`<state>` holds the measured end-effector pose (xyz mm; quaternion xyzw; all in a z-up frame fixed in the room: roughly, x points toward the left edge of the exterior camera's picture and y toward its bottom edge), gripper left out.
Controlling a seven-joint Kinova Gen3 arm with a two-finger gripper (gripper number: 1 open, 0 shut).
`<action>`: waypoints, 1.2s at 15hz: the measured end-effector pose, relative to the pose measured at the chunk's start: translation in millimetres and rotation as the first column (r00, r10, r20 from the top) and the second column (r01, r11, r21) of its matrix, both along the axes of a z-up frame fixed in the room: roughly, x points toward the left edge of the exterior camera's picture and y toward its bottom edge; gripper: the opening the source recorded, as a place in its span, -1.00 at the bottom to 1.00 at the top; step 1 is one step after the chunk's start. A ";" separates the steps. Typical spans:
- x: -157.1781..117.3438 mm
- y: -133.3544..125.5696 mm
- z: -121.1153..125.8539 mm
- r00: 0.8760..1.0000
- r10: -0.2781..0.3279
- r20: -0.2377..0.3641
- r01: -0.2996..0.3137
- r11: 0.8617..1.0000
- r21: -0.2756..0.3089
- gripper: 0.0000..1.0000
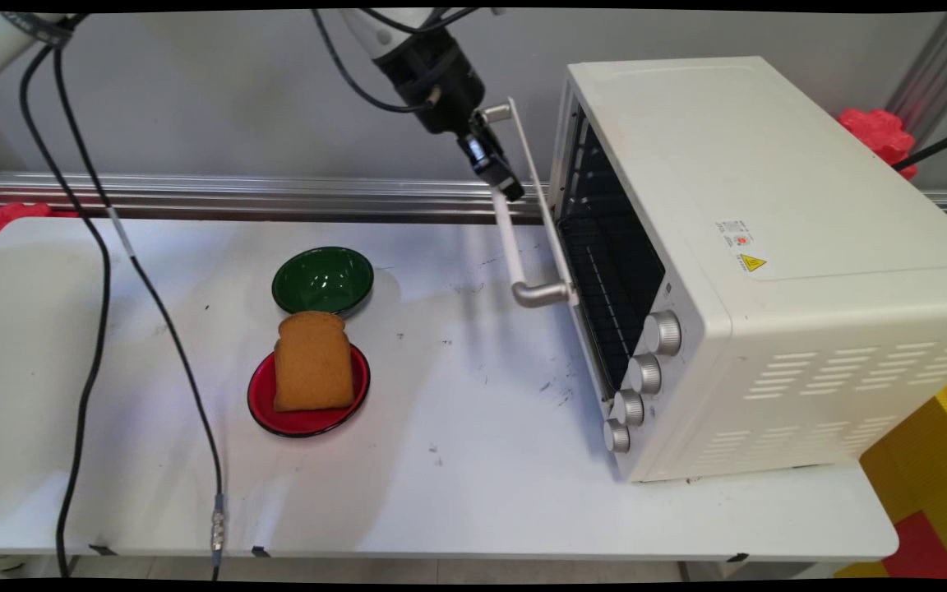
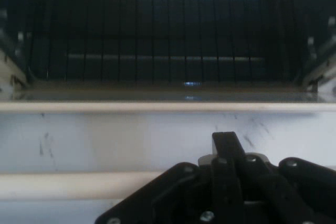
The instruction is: Open the oven
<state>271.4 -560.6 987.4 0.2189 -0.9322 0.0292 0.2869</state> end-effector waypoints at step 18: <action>42.3 13.5 -66.5 0.998 -0.040 0.041 0.039 0.999 0.015 -1.00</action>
